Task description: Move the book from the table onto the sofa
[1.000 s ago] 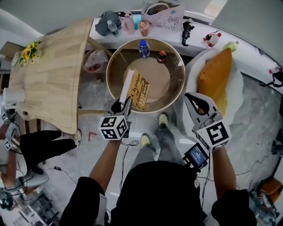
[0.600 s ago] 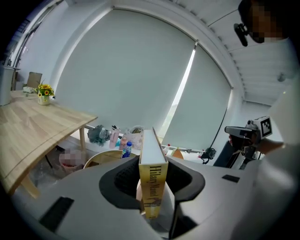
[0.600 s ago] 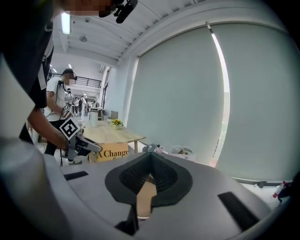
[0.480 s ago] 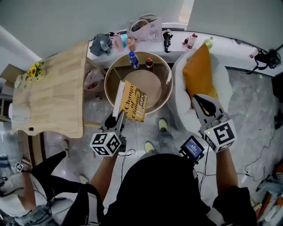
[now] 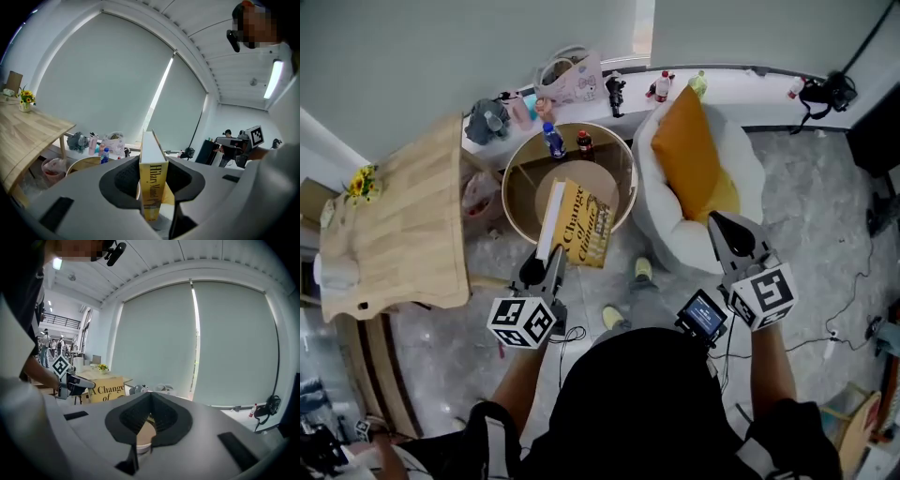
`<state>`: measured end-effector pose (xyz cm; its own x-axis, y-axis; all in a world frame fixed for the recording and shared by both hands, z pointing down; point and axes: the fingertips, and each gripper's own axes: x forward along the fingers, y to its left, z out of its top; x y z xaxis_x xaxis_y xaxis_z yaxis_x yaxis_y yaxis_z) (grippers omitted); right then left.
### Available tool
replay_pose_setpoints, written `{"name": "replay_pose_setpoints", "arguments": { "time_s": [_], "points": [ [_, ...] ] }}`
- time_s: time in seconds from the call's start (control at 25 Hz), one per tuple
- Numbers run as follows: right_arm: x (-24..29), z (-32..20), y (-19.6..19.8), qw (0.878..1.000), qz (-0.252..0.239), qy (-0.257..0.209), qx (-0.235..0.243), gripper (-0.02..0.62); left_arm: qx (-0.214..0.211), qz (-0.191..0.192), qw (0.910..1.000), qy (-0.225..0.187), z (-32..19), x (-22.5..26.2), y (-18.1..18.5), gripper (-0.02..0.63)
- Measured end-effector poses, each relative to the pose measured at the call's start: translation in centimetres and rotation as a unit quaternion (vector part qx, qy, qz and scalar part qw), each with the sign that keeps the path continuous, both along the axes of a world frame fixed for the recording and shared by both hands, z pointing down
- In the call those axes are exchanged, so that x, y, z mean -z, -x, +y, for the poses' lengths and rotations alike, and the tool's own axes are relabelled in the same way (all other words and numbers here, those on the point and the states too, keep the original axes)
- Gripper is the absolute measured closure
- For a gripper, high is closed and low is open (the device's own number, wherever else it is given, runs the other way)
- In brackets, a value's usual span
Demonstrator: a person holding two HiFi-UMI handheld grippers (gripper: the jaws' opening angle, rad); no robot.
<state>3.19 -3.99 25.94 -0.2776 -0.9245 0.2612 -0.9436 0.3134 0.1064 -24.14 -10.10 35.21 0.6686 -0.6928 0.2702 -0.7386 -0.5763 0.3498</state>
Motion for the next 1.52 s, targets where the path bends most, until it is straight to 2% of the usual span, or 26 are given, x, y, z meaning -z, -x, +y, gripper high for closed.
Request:
{"name": "replay_pose_setpoints", "arguments": {
  "time_s": [0.16, 0.32, 0.48, 0.72, 0.88, 1.08, 1.24, 1.4, 1.52],
  "points": [
    [-0.5, 3.4, -2.1, 0.999, 0.008, 0.040, -0.032, 0.589, -0.030, 0.012, 0.9994, -0.005, 1.6, 0.9, -2.5, 0.456],
    [0.8, 5.1, -5.1, 0.998, 0.005, -0.003, -0.066, 0.589, -0.063, 0.023, 0.9977, -0.010, 2.6, 2.1, -5.9, 0.456],
    [0.4, 8.3, -8.8, 0.995, 0.004, 0.011, -0.097, 0.589, -0.098, 0.028, 0.9947, -0.012, 3.6, 3.3, -10.2, 0.456],
    [1.9, 12.6, -16.7, 0.988, 0.000, -0.013, -0.155, 0.589, -0.155, 0.031, 0.9874, -0.015, 5.4, 5.1, -19.4, 0.456],
    [1.5, 16.0, -21.7, 0.984, -0.003, 0.000, -0.179, 0.589, -0.179, 0.034, 0.9832, -0.014, 7.0, 5.7, -25.5, 0.456],
    [0.5, 20.6, -28.8, 0.979, -0.019, 0.014, -0.202, 0.589, -0.194, 0.032, 0.9804, -0.011, 10.0, 6.2, -33.5, 0.456],
    [-0.7, 23.5, -33.5, 0.979, -0.022, 0.041, -0.200, 0.589, -0.189, 0.040, 0.9811, 0.005, 12.3, 6.3, -39.2, 0.456],
    [-0.5, 24.9, -36.9, 0.980, -0.035, -0.009, -0.197, 0.589, -0.188, 0.040, 0.9814, 0.003, 14.3, 6.3, -43.4, 0.456],
    [-0.9, 26.4, -38.6, 0.979, -0.052, -0.015, -0.197, 0.589, -0.187, 0.031, 0.9819, -0.001, 15.9, 6.2, -45.5, 0.456]
  ]
}}
